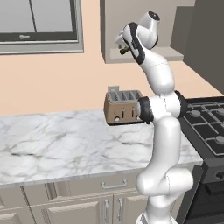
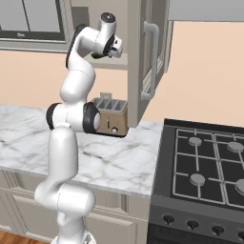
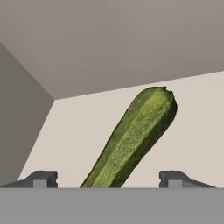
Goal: Pick the squashs from the cabinet and place them in one bowl. Pick the lemon from the sink and place it in the other bowl.
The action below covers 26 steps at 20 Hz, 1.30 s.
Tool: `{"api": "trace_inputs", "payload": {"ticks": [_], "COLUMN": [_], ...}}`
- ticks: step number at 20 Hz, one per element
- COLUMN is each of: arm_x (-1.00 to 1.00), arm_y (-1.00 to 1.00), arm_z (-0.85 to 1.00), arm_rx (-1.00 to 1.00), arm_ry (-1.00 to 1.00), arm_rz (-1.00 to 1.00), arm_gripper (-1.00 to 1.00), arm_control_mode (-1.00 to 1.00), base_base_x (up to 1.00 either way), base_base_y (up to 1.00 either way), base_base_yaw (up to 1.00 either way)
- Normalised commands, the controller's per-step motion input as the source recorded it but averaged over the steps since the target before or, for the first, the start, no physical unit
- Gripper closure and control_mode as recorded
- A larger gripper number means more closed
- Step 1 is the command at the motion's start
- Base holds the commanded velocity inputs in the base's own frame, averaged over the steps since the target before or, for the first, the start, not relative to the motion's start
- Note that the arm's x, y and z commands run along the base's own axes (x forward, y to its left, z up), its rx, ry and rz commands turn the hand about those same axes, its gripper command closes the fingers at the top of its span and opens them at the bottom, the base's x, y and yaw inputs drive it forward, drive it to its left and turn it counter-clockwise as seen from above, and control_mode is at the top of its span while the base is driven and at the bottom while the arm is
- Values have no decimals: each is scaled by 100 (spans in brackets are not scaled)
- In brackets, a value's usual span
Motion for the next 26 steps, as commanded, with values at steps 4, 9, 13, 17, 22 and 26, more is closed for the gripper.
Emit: {"api": "trace_inputs", "payload": {"ticks": [4, 9, 13, 17, 22, 26], "arm_x": [12, 15, 26, 8, -4, -58], "arm_y": [37, 26, 10, 0, 0, 0], "arm_z": [-37, -51, -49, -36, -13, 0], "arm_rx": [-9, -8, -6, -3, 0, 0], "arm_ry": [2, 5, 7, 2, 0, -5], "arm_rz": [0, 0, 0, 0, 0, 0], "arm_gripper": [-100, 100, 100, 100, 100, 100], "arm_control_mode": [-100, -100, -100, -100, -100, -100], "base_base_x": [0, 0, 0, 0, 0, 0], "base_base_y": [0, 0, 0, 0, 0, 0], "base_base_yaw": [0, 0, 0, 0, 0, 0]}}
